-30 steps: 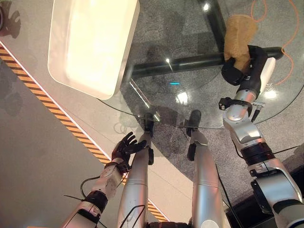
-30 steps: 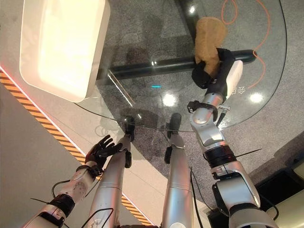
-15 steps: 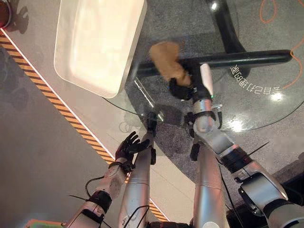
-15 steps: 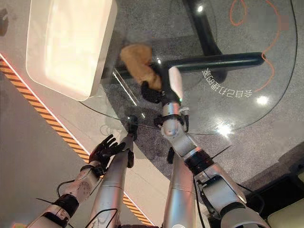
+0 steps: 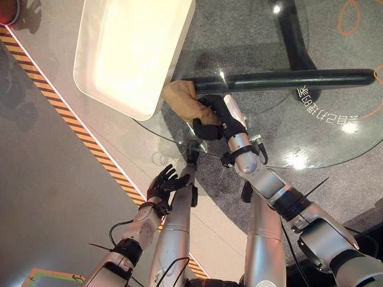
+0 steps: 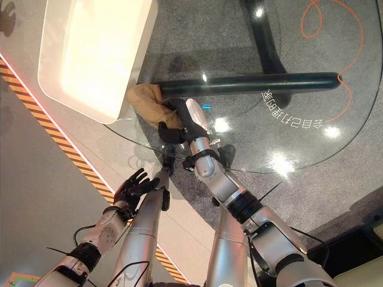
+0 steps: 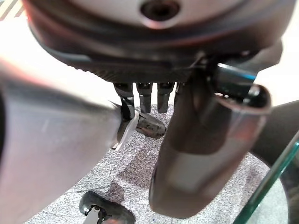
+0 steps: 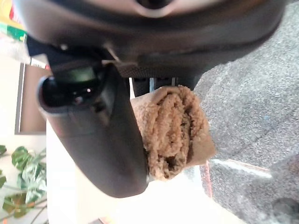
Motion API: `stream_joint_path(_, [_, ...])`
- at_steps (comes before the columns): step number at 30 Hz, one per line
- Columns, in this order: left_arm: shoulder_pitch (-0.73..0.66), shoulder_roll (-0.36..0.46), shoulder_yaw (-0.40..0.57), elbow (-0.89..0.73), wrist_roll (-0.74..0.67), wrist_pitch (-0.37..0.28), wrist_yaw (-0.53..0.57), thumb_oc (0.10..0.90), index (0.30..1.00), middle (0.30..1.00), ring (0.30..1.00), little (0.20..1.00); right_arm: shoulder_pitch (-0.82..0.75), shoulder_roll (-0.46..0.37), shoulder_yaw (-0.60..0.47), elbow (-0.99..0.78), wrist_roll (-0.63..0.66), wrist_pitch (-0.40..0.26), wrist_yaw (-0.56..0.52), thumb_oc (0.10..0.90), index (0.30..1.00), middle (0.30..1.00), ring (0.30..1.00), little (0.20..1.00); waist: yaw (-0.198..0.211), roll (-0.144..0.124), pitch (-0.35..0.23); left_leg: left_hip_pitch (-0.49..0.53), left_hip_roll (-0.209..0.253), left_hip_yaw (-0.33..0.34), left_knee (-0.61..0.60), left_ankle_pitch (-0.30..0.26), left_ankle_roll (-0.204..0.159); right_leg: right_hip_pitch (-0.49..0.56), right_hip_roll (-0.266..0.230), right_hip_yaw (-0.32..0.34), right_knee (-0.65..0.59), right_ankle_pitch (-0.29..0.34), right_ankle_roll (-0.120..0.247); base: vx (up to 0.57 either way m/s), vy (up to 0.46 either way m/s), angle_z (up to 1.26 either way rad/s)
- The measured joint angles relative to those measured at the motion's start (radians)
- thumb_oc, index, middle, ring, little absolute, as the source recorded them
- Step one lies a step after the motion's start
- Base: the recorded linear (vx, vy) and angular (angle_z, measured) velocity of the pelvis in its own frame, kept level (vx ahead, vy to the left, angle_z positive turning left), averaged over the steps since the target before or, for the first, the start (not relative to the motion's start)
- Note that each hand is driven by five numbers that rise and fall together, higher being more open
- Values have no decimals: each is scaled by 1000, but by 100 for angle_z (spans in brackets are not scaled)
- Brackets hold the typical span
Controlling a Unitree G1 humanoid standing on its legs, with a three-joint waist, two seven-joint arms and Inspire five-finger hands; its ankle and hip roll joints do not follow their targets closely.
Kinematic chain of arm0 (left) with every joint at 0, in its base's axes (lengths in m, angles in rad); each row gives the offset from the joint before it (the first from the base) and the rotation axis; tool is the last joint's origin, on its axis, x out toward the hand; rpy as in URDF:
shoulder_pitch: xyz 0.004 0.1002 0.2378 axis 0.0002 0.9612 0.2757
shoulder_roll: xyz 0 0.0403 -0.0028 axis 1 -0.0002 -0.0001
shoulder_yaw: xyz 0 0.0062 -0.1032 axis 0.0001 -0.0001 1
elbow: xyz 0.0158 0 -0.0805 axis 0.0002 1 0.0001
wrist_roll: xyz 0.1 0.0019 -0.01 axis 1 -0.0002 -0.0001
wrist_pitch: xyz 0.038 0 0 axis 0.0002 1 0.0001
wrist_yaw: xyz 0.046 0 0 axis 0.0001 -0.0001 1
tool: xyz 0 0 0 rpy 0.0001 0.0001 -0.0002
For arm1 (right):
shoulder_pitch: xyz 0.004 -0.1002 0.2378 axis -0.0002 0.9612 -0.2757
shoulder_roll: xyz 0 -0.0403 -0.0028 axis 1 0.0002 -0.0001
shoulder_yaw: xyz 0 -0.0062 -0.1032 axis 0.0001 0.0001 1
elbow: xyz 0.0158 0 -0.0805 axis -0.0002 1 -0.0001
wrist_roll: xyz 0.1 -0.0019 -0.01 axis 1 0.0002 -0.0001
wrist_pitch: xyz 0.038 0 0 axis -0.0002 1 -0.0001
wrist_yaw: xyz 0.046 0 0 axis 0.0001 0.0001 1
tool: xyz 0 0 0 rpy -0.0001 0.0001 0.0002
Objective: Wipe the table with a cloth and put it in the basket.
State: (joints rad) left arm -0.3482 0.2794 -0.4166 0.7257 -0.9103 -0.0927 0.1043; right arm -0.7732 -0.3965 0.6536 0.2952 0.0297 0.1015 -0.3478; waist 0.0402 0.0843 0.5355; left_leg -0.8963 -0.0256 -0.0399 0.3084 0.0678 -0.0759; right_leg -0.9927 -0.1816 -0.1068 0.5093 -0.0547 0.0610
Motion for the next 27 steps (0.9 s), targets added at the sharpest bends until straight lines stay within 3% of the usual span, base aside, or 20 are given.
stream_joint_path(12, [-2,6,-1,1,0,0,21,800,900,900,900,900,1,-1,13,-1,5,1,-33,100,300,300,300,200,-18,0,0,-7,1,0,9,0,0,-6,0,0,8,-1,0,0,0,0])
stream_joint_path(19, [-7,8,-1,2,0,-2,23,800,900,900,900,900,5,4,-18,-7,4,16,-217,100,300,300,300,200,-18,-1,0,-20,0,0,22,-1,1,-13,0,0,12,0,0,0,0,0])
stream_joint_path(24, [-9,12,-1,2,0,-6,23,800,900,900,900,900,-6,-1,-117,-8,-4,47,-361,100,300,300,300,200,-20,-2,1,-30,0,-1,36,-4,3,-15,1,1,12,2,0,2,-25,0])
stream_joint_path(27, [-9,13,-1,1,0,-10,22,800,900,900,900,900,-22,-32,-159,-2,-5,65,-392,100,300,300,300,200,-21,-3,1,-34,-1,-1,44,-8,5,-16,1,3,11,3,1,13,-33,-1])
